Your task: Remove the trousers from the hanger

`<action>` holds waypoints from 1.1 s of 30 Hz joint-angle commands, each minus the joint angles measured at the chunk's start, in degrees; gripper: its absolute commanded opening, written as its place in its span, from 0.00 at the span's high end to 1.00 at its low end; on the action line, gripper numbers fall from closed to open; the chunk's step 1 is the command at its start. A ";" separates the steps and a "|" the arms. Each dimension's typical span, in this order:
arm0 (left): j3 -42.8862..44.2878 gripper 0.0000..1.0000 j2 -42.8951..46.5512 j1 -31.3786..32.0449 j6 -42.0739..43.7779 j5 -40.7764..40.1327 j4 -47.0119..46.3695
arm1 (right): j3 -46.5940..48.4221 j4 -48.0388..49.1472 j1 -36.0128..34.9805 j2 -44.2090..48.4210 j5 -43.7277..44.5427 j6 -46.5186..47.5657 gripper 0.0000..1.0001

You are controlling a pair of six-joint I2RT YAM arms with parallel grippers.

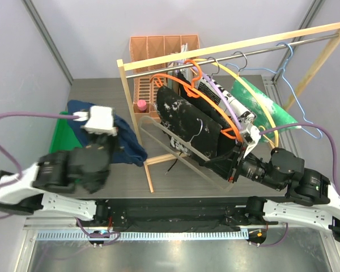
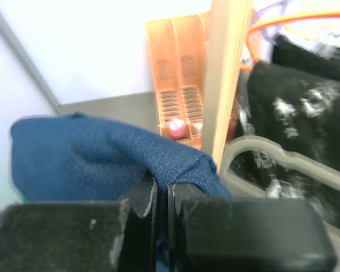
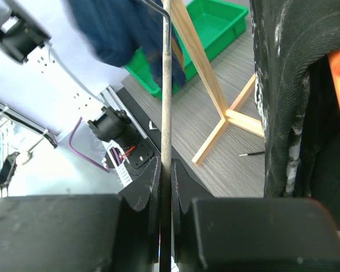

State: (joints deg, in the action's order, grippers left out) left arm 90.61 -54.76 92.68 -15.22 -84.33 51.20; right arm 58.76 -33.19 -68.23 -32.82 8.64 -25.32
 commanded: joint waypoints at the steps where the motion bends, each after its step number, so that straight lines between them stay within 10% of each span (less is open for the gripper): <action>1: -7.44 1.00 -1.49 -13.13 14.73 4.51 -20.84 | 0.39 5.06 0.02 1.79 1.11 -1.48 0.99; 16: -12.47 1.00 3.09 -35.27 -6.30 23.21 -8.84 | -2.42 5.50 0.02 5.30 1.81 -1.66 0.99; 26: -13.80 1.00 -3.59 -78.03 -6.57 57.84 -11.73 | -5.50 6.91 0.02 7.77 0.67 -3.86 0.99; 33: 1.66 1.00 -14.67 -86.88 -6.57 58.42 -8.93 | -6.64 7.79 0.11 7.95 -1.17 -4.74 0.99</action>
State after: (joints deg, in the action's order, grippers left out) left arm 83.02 -68.90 6.72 -21.89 -27.79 46.65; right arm 51.96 -30.00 -68.18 -25.23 8.82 -28.97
